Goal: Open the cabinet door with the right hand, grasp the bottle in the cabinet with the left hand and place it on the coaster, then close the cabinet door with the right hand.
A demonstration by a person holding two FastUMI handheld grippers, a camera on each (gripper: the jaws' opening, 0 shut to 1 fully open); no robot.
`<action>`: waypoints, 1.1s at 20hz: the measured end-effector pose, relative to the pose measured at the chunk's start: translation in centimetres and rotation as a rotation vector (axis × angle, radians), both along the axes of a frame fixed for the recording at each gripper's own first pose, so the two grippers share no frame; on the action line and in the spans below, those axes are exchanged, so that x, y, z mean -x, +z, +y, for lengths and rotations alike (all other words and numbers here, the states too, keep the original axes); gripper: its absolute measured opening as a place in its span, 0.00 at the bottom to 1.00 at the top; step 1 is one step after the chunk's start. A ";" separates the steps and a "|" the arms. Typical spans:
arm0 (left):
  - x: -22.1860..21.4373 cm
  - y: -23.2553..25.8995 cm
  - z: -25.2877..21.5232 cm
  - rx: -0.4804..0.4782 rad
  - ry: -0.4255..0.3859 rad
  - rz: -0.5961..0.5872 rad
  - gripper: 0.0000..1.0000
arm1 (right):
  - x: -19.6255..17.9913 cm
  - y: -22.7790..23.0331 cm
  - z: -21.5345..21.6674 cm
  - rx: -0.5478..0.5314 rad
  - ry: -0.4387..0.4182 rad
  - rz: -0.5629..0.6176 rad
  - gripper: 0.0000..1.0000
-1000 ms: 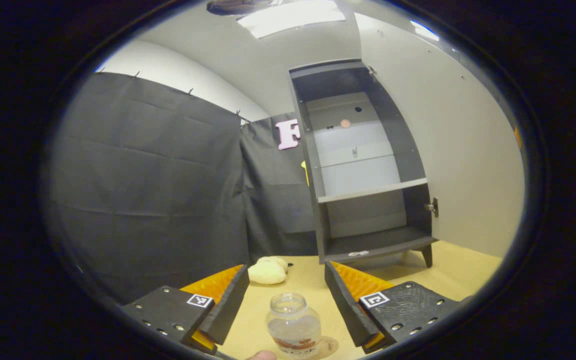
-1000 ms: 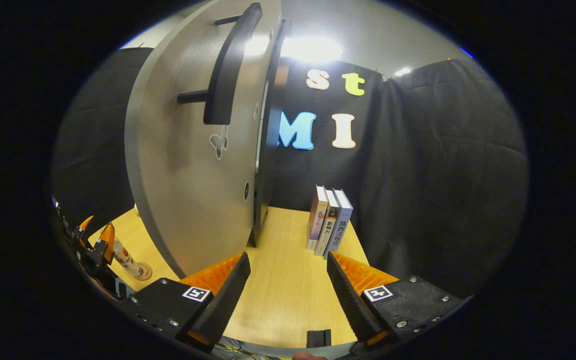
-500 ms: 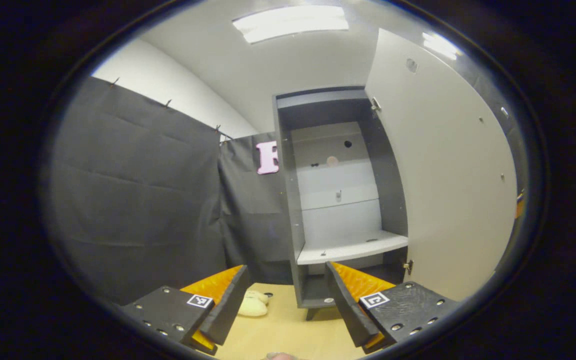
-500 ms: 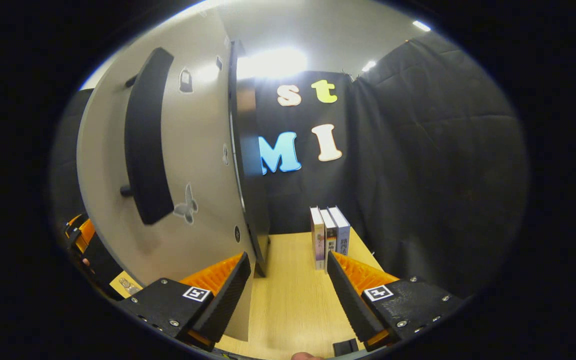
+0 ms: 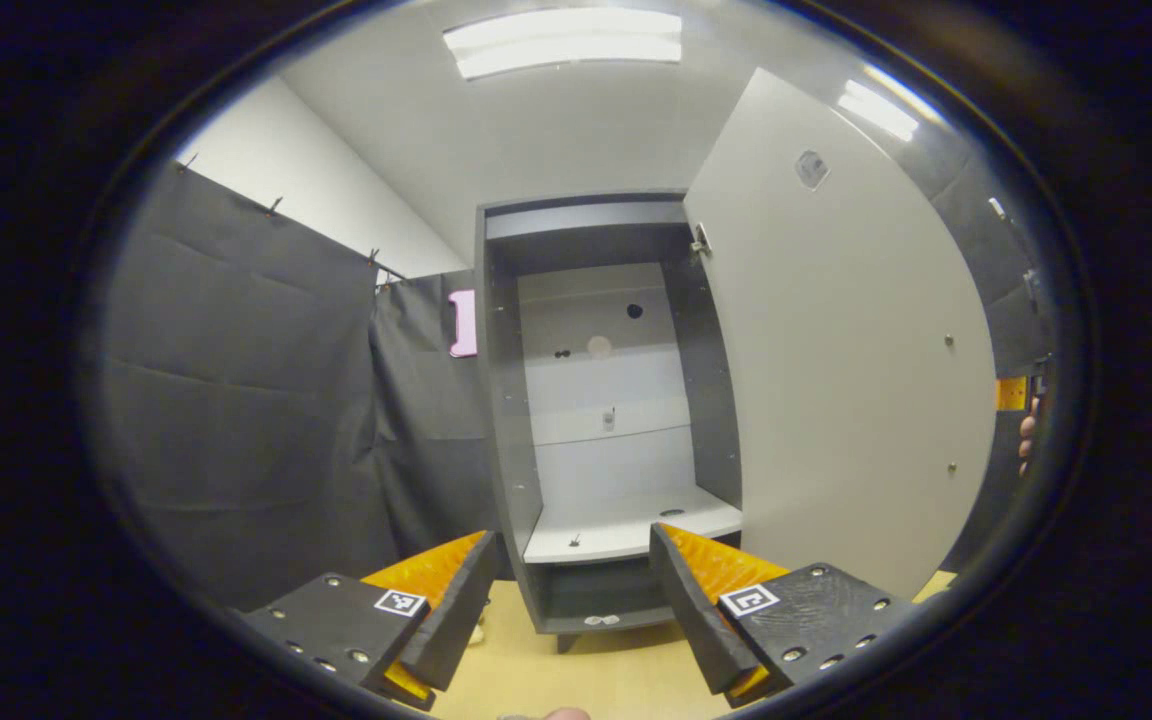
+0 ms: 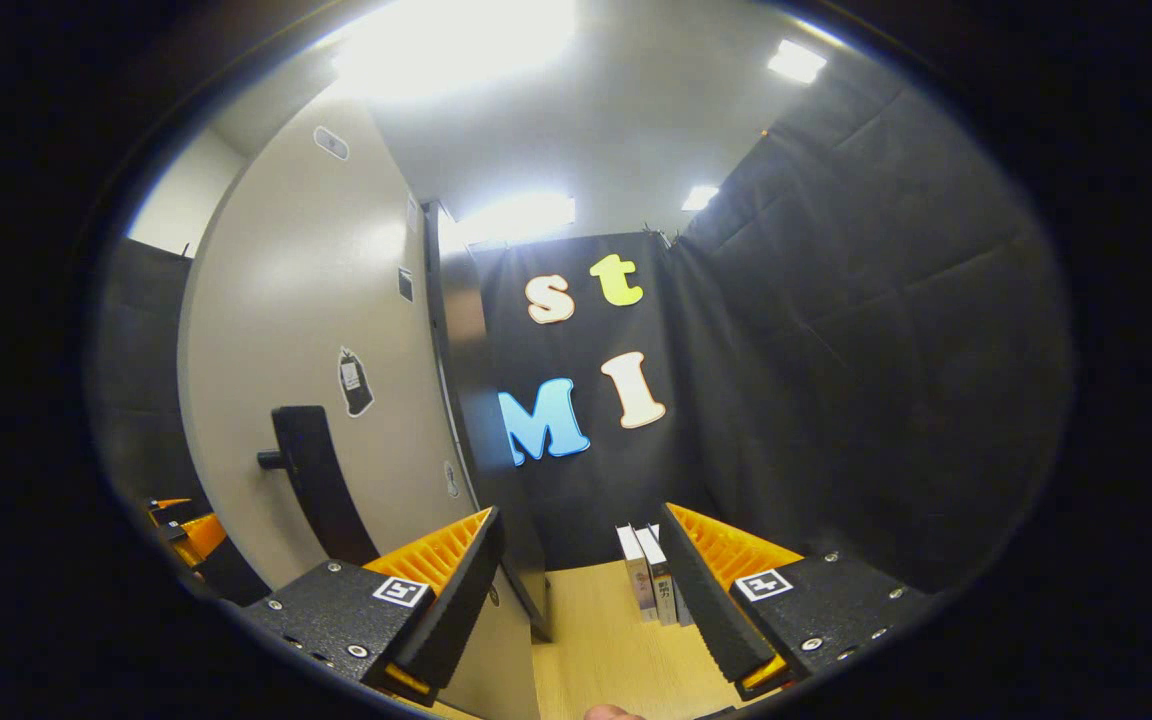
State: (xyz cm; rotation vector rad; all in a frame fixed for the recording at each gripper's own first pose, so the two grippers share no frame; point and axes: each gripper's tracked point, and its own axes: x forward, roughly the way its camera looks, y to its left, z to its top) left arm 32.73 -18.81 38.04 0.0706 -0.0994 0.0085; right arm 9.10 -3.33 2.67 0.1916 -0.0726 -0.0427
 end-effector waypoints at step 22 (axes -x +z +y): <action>-6.7 -5.0 7.1 0.016 -0.182 0.054 0.89 | -0.5 -0.9 15.8 0.047 0.007 -0.018 0.93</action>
